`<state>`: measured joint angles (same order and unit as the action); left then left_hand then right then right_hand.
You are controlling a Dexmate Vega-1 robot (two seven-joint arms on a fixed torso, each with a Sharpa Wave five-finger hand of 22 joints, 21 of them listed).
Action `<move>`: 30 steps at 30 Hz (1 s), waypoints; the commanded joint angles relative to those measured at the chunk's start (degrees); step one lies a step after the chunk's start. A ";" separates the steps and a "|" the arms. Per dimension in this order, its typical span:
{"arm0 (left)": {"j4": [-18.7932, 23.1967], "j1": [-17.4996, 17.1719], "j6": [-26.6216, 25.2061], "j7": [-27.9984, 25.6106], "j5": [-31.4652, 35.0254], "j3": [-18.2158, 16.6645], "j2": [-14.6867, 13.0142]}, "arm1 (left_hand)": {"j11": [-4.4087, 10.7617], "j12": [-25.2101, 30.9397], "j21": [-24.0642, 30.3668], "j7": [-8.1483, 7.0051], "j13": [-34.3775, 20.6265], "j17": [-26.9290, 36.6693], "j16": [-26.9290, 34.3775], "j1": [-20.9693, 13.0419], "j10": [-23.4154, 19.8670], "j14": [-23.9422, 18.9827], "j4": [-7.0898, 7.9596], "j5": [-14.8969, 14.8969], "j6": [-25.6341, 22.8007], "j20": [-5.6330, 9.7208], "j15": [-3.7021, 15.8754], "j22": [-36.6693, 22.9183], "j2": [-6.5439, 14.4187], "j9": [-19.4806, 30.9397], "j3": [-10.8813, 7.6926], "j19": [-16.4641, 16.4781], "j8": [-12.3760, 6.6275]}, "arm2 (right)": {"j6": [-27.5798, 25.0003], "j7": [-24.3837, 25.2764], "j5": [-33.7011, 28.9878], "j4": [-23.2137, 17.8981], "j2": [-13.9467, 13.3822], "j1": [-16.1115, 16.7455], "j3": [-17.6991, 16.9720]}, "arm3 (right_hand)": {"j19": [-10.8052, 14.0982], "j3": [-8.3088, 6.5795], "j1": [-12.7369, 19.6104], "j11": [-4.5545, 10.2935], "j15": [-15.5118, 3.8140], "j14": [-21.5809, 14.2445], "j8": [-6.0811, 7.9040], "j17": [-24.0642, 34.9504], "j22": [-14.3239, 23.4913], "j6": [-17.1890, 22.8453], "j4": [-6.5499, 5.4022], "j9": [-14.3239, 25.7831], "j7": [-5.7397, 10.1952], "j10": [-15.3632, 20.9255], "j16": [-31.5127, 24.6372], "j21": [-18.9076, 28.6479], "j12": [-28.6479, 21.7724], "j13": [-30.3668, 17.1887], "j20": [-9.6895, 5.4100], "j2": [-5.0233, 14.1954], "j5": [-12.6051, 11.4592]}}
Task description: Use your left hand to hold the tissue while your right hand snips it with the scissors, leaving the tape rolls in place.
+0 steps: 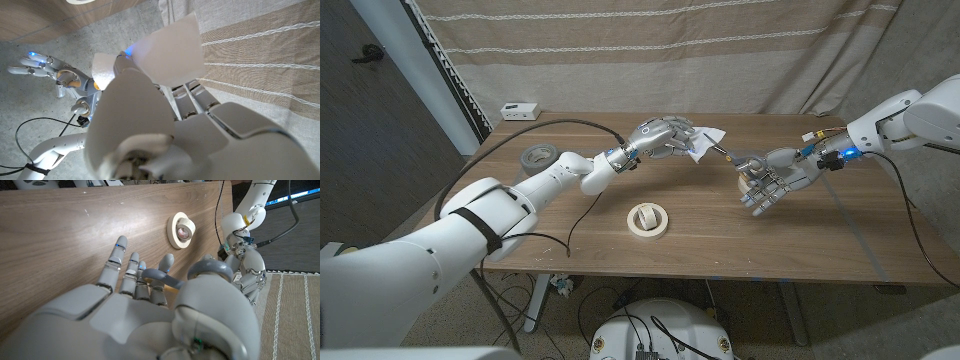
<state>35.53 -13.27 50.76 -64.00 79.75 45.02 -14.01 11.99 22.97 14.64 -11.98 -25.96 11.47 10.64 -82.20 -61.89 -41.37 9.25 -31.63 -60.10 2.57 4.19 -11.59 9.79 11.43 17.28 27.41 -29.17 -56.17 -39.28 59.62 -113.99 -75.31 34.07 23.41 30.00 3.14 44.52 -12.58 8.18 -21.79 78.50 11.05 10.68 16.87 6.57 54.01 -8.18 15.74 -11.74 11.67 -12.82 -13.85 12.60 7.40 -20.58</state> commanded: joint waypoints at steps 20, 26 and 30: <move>0.59 -0.82 0.81 0.00 0.06 -0.33 -0.49 | 0.09 -0.02 0.37 -0.10 -0.32 -0.02 0.12 -0.19 -0.72 -0.44 0.24 0.14 -0.61 7.76 9.20 -0.28 0.49 3.22 0.19 0.34 -0.16 | -1.56 1.23 0.79 -0.44 0.08 -0.03 -0.20 | 0.83 -2.70 4.46 0.08 -0.82 -1.44 -0.11 0.35 -0.02 2.92 1.33 -1.06 -3.48 1.68 -0.55 0.04 -0.45 0.18 -0.01 1.97 0.34; 0.51 -0.89 0.73 0.00 0.02 -0.47 -0.42 | 0.07 0.01 0.38 -0.10 -0.38 -0.01 0.13 -0.12 -0.85 -0.52 0.25 0.27 -0.59 7.77 9.21 -0.27 0.51 3.20 0.10 0.36 -0.14 | -1.91 1.82 0.93 -0.70 0.11 -0.18 -0.33 | 1.07 -3.85 5.08 1.26 -1.16 -2.12 -1.42 0.55 0.01 5.96 0.72 -4.47 -2.96 2.25 -0.78 0.13 -0.64 0.22 0.01 2.74 0.79; 0.62 -1.00 0.81 0.00 0.07 -0.59 -0.39 | 0.07 -0.05 0.38 -0.10 -0.29 -0.01 0.13 -0.12 -0.91 -0.53 0.24 0.35 -0.61 7.78 9.20 -0.27 0.51 3.20 0.05 0.38 -0.14 | -2.39 1.42 0.69 -0.43 0.35 -0.61 0.20 | 1.30 -4.17 4.86 1.45 -1.33 -2.47 -1.81 0.66 0.03 6.71 0.21 -5.37 -3.34 3.05 -0.92 0.22 -0.93 0.22 0.02 2.98 0.96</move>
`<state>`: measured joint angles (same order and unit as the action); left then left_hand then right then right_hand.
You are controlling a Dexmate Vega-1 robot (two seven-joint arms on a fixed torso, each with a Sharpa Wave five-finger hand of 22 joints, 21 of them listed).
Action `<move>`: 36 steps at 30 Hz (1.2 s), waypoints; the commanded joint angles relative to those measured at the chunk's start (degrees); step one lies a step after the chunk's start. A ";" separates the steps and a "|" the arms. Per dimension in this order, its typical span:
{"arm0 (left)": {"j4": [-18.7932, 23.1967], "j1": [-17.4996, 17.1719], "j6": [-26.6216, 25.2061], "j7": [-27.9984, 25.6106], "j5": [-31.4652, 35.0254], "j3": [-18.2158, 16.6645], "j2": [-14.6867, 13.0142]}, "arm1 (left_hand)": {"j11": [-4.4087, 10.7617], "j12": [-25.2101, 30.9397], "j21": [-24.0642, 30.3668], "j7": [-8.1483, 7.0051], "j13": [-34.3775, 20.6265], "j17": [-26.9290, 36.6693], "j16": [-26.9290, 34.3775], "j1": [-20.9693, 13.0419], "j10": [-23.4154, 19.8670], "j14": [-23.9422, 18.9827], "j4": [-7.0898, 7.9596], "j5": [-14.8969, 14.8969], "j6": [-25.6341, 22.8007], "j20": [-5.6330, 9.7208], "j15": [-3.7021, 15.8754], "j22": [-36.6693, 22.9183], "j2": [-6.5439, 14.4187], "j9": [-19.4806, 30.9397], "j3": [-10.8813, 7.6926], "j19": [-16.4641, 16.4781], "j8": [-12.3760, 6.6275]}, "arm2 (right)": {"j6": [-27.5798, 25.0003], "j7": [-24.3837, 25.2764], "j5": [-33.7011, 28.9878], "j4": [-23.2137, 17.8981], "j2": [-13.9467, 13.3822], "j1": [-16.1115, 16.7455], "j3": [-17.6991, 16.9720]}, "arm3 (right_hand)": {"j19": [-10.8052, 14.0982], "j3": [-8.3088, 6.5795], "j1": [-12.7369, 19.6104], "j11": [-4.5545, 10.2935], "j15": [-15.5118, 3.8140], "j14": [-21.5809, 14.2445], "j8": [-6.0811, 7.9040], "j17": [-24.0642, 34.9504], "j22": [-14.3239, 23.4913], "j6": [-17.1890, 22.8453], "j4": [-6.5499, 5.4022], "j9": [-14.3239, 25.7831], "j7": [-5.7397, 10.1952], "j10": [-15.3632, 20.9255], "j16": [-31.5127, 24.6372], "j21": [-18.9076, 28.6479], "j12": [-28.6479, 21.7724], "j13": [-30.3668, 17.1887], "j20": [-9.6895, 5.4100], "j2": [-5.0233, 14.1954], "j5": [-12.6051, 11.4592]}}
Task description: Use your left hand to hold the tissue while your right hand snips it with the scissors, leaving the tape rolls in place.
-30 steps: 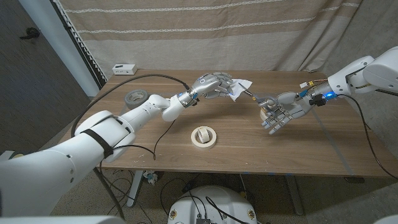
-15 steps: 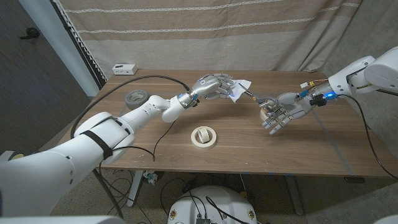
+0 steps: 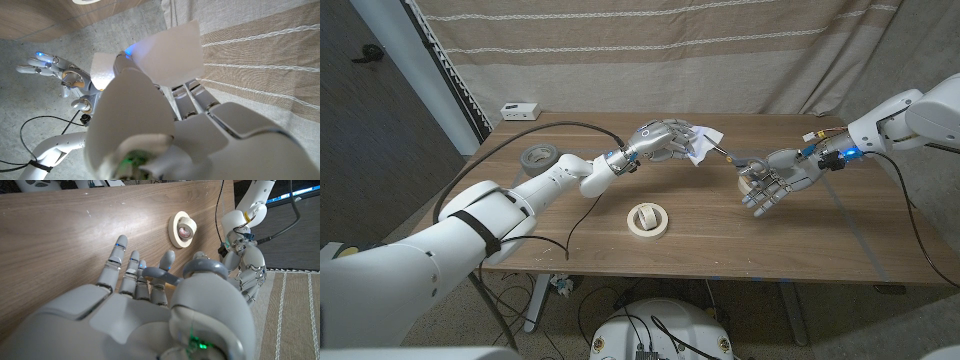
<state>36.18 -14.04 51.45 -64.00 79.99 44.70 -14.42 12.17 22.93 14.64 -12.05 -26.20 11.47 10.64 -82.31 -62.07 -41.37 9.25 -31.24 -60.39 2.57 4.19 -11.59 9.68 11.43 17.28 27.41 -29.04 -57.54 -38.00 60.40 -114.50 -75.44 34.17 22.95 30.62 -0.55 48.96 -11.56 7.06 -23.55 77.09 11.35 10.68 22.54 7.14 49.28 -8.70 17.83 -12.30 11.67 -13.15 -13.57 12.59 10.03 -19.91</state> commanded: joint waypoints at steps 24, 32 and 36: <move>-0.53 -0.40 -0.38 0.00 -0.43 -0.54 0.67 | -0.12 -0.18 0.40 -0.01 0.04 0.00 0.15 0.29 -0.90 -0.80 0.25 0.51 -0.22 7.79 9.21 -0.26 0.66 3.02 -0.27 0.46 -0.16 | -3.10 4.48 1.44 -0.58 0.92 -0.47 -0.05 | 10.67 -4.82 -3.44 7.50 -14.00 -20.70 -8.54 3.66 0.72 10.86 -6.02 -18.11 -0.53 21.36 -10.82 3.68 -9.07 -4.08 -8.69 0.56 2.96; -0.32 -0.35 -0.38 0.00 -0.16 -0.36 0.58 | -0.11 -0.18 0.37 -0.01 -0.01 -0.01 0.12 0.19 -0.95 -0.74 0.19 0.49 -0.41 7.79 9.22 -0.25 0.62 3.01 -0.24 0.45 -0.22 | -3.17 4.16 1.01 -0.78 0.71 -0.81 0.25 | 12.29 -5.21 -2.84 8.95 -14.84 -22.95 -9.18 6.20 1.11 11.08 -5.55 -18.35 -0.18 24.32 -13.10 4.60 -13.20 -7.02 -9.88 0.30 3.13; -0.15 -0.47 -0.38 0.00 -0.15 -0.42 0.50 | -0.11 -0.22 0.37 -0.01 -0.05 -0.02 0.13 0.04 -0.87 -0.77 0.17 0.44 -0.33 7.80 9.22 -0.26 0.62 2.98 -0.20 0.43 -0.17 | -3.01 4.41 1.33 -0.97 0.25 -0.47 -0.20 | 12.77 -5.07 -2.82 8.98 -15.02 -23.53 -9.36 7.03 1.22 11.19 -5.40 -18.42 0.00 24.18 -13.81 4.89 -14.04 -7.89 -10.23 0.03 3.19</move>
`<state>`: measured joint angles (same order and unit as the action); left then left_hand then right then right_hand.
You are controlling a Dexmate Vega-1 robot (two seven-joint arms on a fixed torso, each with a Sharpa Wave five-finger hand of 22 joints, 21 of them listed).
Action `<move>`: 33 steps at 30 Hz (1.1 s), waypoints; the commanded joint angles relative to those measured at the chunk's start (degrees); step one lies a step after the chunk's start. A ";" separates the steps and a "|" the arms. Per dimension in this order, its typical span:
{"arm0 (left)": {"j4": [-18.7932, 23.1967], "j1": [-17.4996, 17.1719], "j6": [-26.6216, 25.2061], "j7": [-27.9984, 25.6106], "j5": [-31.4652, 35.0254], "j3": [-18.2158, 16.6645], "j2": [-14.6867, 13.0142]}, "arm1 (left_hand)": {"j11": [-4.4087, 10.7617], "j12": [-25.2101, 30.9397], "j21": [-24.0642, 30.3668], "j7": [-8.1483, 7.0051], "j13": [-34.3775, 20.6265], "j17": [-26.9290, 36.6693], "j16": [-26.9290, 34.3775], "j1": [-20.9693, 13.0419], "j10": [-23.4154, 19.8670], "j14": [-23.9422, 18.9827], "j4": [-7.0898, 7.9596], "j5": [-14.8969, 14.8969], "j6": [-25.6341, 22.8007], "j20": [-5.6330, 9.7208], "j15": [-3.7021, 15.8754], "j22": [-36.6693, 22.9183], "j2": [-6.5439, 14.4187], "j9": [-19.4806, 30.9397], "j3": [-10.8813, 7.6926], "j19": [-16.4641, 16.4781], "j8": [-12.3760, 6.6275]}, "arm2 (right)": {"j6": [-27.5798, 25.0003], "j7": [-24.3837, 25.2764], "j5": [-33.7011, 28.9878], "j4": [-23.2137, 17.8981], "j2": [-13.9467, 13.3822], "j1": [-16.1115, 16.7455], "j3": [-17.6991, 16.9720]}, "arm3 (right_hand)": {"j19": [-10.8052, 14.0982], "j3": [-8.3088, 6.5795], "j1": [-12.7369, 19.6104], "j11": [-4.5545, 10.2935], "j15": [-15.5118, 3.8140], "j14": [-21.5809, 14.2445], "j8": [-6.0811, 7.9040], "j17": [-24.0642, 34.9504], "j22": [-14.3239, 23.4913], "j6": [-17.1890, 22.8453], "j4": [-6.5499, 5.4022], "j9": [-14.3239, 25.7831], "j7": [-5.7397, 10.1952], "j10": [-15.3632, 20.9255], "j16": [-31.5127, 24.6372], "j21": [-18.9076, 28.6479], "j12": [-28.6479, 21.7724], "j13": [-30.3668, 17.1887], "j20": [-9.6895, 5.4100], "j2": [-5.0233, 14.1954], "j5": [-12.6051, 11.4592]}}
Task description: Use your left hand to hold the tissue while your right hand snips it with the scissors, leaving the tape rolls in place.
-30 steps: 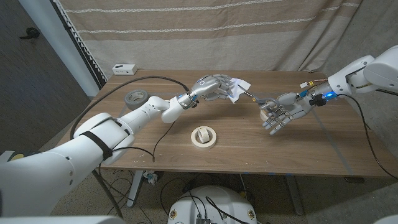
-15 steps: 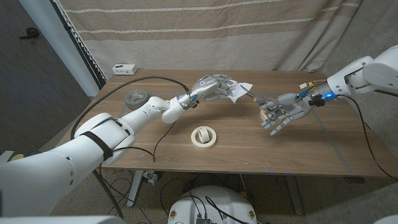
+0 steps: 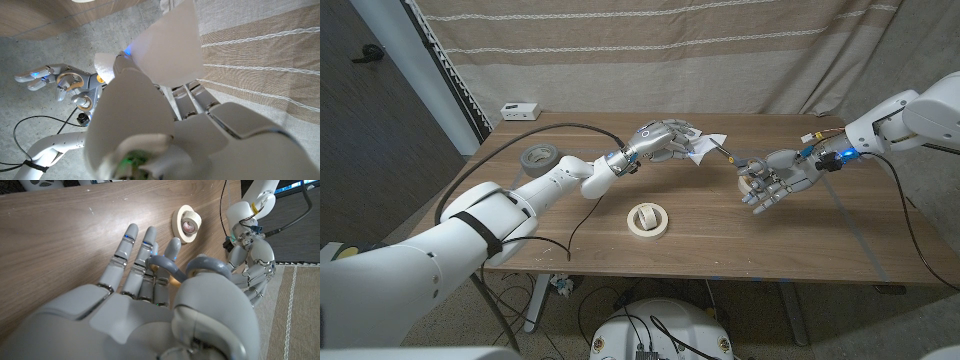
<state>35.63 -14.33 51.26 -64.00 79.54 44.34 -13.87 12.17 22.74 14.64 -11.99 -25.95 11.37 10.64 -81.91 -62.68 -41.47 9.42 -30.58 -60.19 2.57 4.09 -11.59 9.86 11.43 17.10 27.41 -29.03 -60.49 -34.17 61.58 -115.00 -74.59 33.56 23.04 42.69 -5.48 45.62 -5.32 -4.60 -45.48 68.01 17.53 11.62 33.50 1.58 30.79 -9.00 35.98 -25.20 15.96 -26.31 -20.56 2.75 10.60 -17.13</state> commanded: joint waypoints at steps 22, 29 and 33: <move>1.62 -0.77 0.01 0.00 0.81 -0.57 -0.72 | -0.12 -0.14 0.32 -0.06 -0.25 0.03 0.09 -0.36 -0.37 -0.67 0.04 -0.07 -0.53 7.80 9.33 -0.26 0.50 2.99 -0.18 0.31 -0.18 | 0.18 -0.49 -0.86 -1.21 -0.59 -0.32 0.43 | 2.17 -3.68 0.21 7.84 -6.49 -5.12 -0.32 22.97 11.74 6.95 -1.60 5.69 4.92 10.42 -23.40 10.97 -23.44 -28.46 -6.66 0.43 3.97; 1.75 -0.94 0.06 0.00 0.91 -0.86 -0.65 | -0.12 -0.09 0.31 -0.06 -0.30 0.05 0.10 -0.31 -0.49 -0.70 0.07 0.06 -0.65 7.80 9.32 -0.25 0.51 2.96 -0.20 0.32 -0.20 | -0.10 0.10 -1.31 -1.97 -0.66 -0.49 0.47 | 1.13 -4.95 0.23 7.45 -7.32 -5.92 1.47 26.36 19.52 12.05 -2.29 8.08 5.77 14.78 -29.01 17.26 -28.36 -33.84 -7.84 0.74 4.69; 1.86 -1.05 -0.01 0.00 1.02 -0.96 -0.70 | -0.13 -0.14 0.31 -0.07 -0.27 0.03 0.09 -0.31 -0.44 -0.69 0.05 0.09 -0.69 7.81 9.33 -0.25 0.49 2.94 -0.21 0.32 -0.20 | -0.05 0.45 -1.40 -2.29 -0.74 -0.34 0.40 | 1.28 -5.61 0.07 7.82 -7.41 -8.79 2.44 27.39 24.10 15.28 -2.83 9.09 5.94 17.85 -32.17 21.24 -30.15 -35.02 -8.12 0.77 4.98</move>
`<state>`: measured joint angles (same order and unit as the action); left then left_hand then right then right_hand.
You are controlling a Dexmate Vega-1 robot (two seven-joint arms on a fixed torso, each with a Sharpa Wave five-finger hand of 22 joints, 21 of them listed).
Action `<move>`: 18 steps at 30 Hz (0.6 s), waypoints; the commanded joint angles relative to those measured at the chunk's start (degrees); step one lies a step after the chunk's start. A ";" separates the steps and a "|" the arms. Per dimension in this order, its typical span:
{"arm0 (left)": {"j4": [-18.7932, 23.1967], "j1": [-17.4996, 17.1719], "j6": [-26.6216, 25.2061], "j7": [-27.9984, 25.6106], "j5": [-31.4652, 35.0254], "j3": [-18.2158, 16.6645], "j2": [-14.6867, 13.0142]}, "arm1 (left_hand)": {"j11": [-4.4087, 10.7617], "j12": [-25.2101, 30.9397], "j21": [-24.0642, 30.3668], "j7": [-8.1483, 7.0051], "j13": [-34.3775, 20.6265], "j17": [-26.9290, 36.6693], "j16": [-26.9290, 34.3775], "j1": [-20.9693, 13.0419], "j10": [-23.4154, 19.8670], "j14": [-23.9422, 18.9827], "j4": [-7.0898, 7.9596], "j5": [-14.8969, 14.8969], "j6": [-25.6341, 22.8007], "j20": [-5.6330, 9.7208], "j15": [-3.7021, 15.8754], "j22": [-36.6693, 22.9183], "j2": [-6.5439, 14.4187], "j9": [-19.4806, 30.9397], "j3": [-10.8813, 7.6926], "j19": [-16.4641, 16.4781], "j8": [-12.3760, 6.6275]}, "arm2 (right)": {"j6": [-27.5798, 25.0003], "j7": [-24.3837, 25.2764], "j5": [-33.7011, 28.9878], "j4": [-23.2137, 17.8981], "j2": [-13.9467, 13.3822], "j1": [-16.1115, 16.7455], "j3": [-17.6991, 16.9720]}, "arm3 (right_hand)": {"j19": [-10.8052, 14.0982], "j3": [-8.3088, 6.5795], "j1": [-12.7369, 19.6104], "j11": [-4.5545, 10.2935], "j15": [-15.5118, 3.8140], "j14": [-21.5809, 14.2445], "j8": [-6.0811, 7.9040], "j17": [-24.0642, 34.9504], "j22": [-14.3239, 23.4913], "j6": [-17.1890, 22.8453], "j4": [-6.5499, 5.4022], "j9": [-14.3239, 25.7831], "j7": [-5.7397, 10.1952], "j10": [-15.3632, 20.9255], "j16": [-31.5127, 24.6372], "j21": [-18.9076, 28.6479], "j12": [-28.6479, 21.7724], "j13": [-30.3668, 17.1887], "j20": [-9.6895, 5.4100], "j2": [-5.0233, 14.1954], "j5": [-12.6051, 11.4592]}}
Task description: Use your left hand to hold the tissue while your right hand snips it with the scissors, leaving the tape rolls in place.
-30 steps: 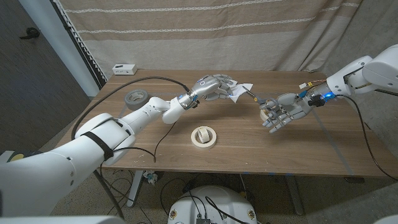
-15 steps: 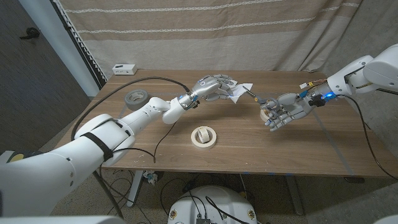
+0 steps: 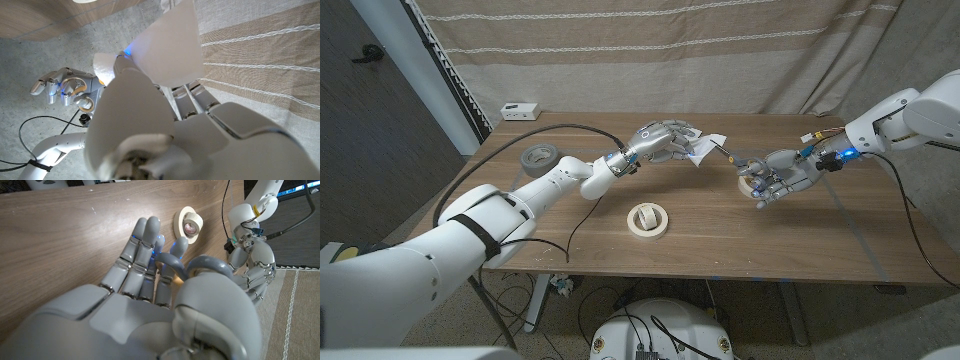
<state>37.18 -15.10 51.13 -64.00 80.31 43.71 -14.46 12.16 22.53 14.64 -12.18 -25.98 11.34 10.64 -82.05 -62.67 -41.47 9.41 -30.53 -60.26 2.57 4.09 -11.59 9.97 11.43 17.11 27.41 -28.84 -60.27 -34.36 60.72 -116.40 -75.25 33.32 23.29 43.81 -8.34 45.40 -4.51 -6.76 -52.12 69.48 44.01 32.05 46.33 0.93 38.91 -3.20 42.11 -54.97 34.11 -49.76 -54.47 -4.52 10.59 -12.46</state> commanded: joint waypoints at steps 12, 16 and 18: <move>0.51 -0.56 0.11 0.00 0.27 -0.39 -0.40 | -0.12 0.03 0.27 0.12 -0.15 0.09 0.11 -0.15 -0.55 -0.70 0.07 0.13 -0.76 7.80 9.32 -0.24 0.34 2.91 -0.19 0.28 -0.40 | 0.75 16.48 8.42 -3.39 -1.05 8.13 -8.70 | 12.42 -14.23 -0.80 12.27 -5.38 -19.55 9.30 21.22 13.24 17.76 -7.12 14.82 0.97 28.03 -26.80 23.79 -32.99 -16.77 -5.90 1.37 1.64; 0.43 -0.51 -0.05 0.00 0.22 -0.27 -0.44 | -0.12 -0.01 0.26 0.11 -0.12 0.08 0.10 -0.22 -0.51 -0.74 0.04 0.12 -0.77 7.80 9.33 -0.24 0.35 2.92 -0.19 0.28 -0.40 | 1.73 20.48 10.79 -4.10 -1.63 10.55 -11.02 | 16.40 -18.71 -0.36 13.17 -5.33 -22.72 13.28 25.98 11.65 20.22 -6.79 20.93 0.44 30.27 -30.30 26.40 -39.21 -16.79 -7.29 0.99 0.63; 0.36 -0.50 -0.02 0.00 0.16 -0.26 -0.42 | -0.11 0.01 0.27 0.11 -0.13 0.07 0.10 -0.25 -0.58 -0.74 0.04 0.13 -0.74 7.80 9.32 -0.24 0.35 2.94 -0.21 0.30 -0.40 | 2.61 21.74 11.68 -4.34 -1.96 11.74 -12.04 | 17.17 -20.08 -0.11 13.36 -5.36 -23.44 14.30 26.29 10.46 20.91 -6.33 22.55 0.28 30.71 -31.24 26.58 -40.16 -16.79 -7.54 0.84 -0.12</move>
<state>37.65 -15.55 51.18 -64.00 80.58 43.39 -14.76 12.16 22.51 14.64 -12.09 -26.01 11.34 10.64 -82.05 -62.66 -41.69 9.41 -30.52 -60.41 2.57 4.30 -11.59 9.96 11.43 17.11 27.41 -28.83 -59.95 -23.65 65.77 -118.17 -75.62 35.66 20.78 59.37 -13.98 44.59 -7.29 -7.27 -69.45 71.13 69.26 43.63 58.76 6.56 52.84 -6.43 50.80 -84.81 60.02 -57.42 -70.97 -9.28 11.02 -11.65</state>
